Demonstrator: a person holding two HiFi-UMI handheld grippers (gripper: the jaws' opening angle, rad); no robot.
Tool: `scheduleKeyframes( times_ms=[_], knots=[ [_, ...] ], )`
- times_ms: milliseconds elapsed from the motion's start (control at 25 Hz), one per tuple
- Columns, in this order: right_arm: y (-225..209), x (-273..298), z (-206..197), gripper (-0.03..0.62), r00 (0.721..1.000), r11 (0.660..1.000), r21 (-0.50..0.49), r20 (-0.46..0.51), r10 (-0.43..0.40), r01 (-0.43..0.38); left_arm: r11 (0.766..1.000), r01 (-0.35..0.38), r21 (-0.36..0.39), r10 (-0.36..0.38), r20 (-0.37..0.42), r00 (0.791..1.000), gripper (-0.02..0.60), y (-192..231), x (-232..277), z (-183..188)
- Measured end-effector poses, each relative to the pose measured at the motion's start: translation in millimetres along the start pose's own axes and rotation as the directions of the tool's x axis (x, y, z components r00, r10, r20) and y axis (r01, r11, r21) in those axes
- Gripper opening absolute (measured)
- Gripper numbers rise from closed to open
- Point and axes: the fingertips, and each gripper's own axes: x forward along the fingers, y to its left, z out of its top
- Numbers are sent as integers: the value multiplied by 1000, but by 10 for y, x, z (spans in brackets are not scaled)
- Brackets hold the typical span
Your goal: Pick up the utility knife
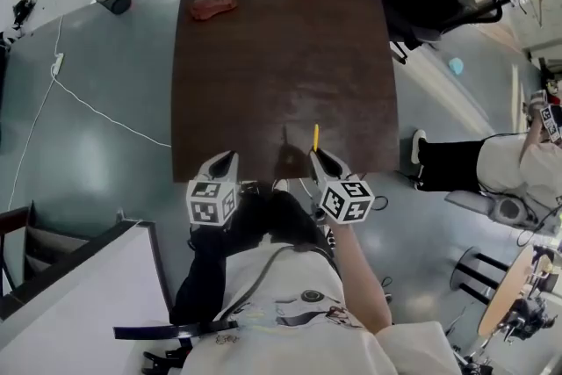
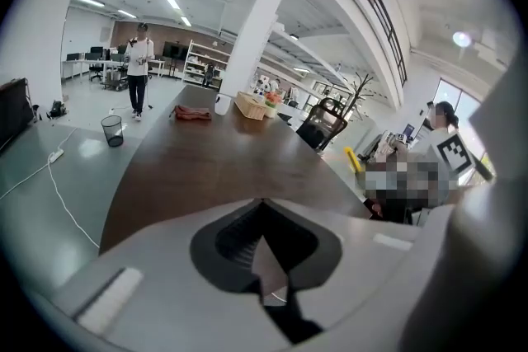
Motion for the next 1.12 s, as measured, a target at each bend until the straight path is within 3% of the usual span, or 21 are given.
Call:
scheduleKeyframes(
  times_ms=[160, 480, 880, 1120],
  knots=[
    [195, -320, -74, 51, 999, 999, -22, 33, 42, -41, 999, 7, -32, -6, 46, 999, -3, -149, -251, -125],
    [398, -1129, -80, 51, 979, 987, -145, 178, 95, -69, 995, -99, 33, 89, 225, 970, -3, -605, -969, -177],
    [586, -1977, -502, 51, 968, 984, -159, 223, 115, -80, 988, -153, 23, 141, 268, 953, -3, -1043, -1744, -740],
    [963, -2288, -663, 51, 955, 973, -208, 256, 148, -95, 990, -124, 60, 99, 315, 944, -3, -1274, -2121, -893]
  ],
)
